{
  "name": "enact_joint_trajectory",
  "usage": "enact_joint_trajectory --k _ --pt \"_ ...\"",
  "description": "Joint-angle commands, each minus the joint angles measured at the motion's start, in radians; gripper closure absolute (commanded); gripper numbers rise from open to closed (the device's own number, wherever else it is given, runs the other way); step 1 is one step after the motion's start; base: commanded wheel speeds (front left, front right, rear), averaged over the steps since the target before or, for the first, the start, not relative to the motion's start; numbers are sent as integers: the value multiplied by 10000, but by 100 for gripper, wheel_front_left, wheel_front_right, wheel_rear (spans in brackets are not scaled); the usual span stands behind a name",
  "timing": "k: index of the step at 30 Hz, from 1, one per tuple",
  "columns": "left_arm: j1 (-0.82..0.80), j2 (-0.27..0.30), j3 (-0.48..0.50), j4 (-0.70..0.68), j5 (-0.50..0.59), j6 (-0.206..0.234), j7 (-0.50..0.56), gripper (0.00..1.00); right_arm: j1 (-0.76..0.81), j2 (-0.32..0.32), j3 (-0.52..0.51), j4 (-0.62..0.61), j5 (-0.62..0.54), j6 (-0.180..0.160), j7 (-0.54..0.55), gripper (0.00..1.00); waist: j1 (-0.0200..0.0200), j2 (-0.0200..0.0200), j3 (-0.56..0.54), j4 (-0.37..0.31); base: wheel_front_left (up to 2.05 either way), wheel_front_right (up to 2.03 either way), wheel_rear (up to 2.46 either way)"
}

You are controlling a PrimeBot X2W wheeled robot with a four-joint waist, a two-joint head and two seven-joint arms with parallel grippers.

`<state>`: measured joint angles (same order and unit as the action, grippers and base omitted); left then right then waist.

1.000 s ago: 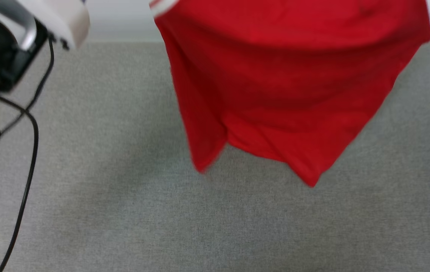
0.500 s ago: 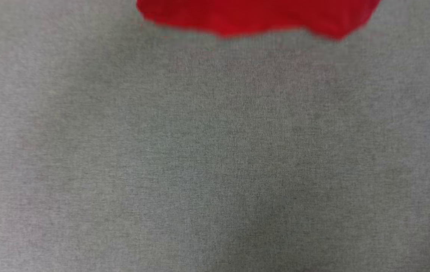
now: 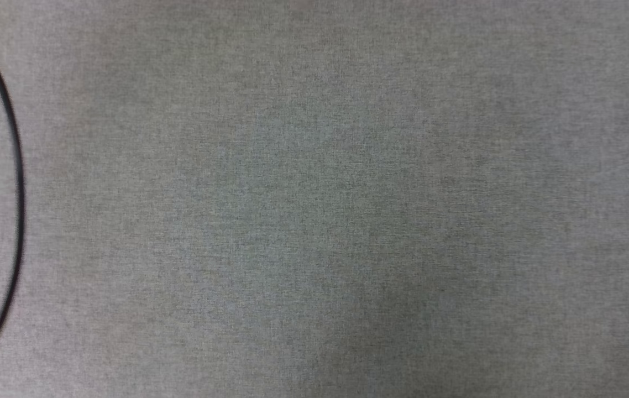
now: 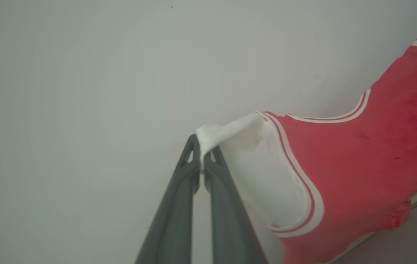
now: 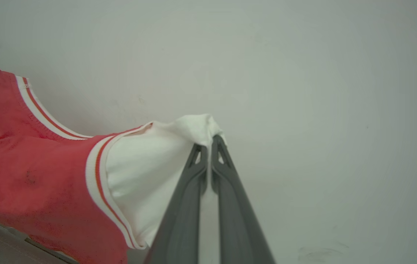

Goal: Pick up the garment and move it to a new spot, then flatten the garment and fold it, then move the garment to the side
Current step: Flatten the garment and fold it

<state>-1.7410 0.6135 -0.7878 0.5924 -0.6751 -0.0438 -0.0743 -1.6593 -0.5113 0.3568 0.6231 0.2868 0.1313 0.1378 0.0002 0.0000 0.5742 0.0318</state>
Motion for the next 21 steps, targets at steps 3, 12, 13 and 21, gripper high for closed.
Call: enact_joint_trajectory --k 3,12,13,21 --pt "824 68 -143 208 -97 -23 -320 100 743 116 311 485 382 -11 -430 100 -2 0 -177 -72 0 0 0" --pt "3889 389 -300 -286 -655 501 -1260 100 3289 245 1474 759 1667 -11 -1538 100 -2 0 -1193 -163 0 0 0" --pt "4296 482 -317 -425 -708 611 -1349 100 3676 191 1590 670 1852 -11 -1669 100 -2 0 -1359 -174 0 0 0" --pt "8114 1087 -597 -2082 -1450 1777 -1560 100 6895 -388 2425 -154 2898 -11 -1886 100 -2 0 -2910 -192 0 0 0"
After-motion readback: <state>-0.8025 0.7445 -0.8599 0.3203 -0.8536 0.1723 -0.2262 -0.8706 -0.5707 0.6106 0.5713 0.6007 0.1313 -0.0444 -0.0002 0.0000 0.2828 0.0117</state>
